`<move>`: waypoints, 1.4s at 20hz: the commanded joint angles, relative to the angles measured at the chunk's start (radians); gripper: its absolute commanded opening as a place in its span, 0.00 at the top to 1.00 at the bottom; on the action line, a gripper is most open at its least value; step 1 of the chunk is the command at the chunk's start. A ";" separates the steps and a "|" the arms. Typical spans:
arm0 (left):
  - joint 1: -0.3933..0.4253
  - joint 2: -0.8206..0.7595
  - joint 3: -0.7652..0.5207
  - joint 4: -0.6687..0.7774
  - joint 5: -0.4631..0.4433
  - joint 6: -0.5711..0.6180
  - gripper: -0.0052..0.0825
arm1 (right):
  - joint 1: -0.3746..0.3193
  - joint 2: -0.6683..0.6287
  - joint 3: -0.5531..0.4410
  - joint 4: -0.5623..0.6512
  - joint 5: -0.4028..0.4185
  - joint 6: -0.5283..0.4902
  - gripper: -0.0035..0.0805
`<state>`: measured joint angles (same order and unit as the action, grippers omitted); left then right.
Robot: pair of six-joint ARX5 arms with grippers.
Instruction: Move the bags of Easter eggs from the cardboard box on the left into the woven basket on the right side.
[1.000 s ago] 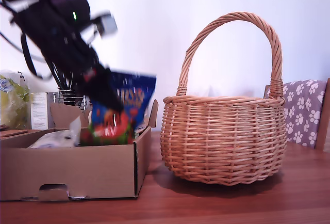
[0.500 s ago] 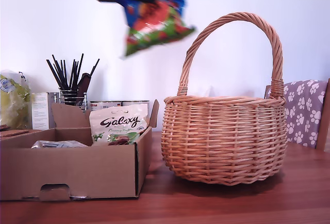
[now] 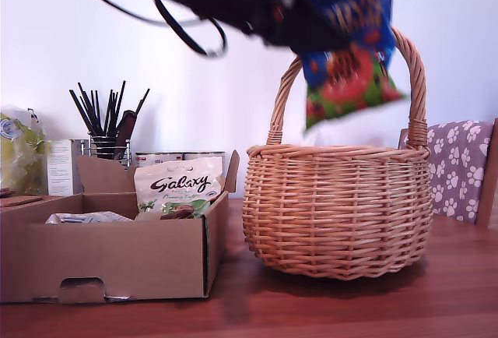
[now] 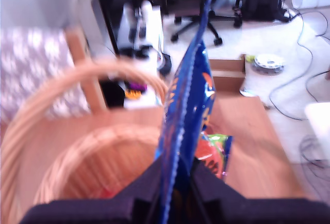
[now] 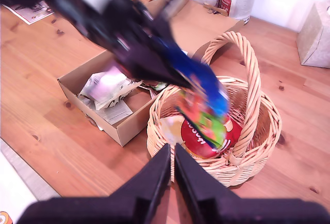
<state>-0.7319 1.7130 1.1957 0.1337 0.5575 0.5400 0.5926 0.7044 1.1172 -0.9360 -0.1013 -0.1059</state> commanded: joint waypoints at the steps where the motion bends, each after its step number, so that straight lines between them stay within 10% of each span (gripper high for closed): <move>1: -0.001 0.077 -0.015 0.068 -0.048 0.056 0.94 | 0.003 0.000 0.004 0.008 -0.002 0.001 0.97; 7: -0.031 0.220 -0.015 0.269 -0.300 0.228 0.94 | 0.003 0.000 0.004 0.008 -0.003 0.001 0.97; 15: -0.031 0.246 -0.015 0.354 -0.384 0.248 0.93 | 0.003 0.000 0.004 0.009 -0.003 0.002 0.97; 20: -0.040 0.250 -0.015 0.224 -0.374 0.246 0.32 | 0.003 0.000 0.004 0.011 -0.003 0.001 0.97; 28: -0.087 0.084 -0.013 0.016 -0.412 0.240 0.34 | 0.003 0.000 0.004 0.011 -0.004 0.002 0.97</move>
<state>-0.8181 1.8408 1.1992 0.1371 0.1547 0.7887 0.5926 0.7044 1.1172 -0.9352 -0.1013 -0.1059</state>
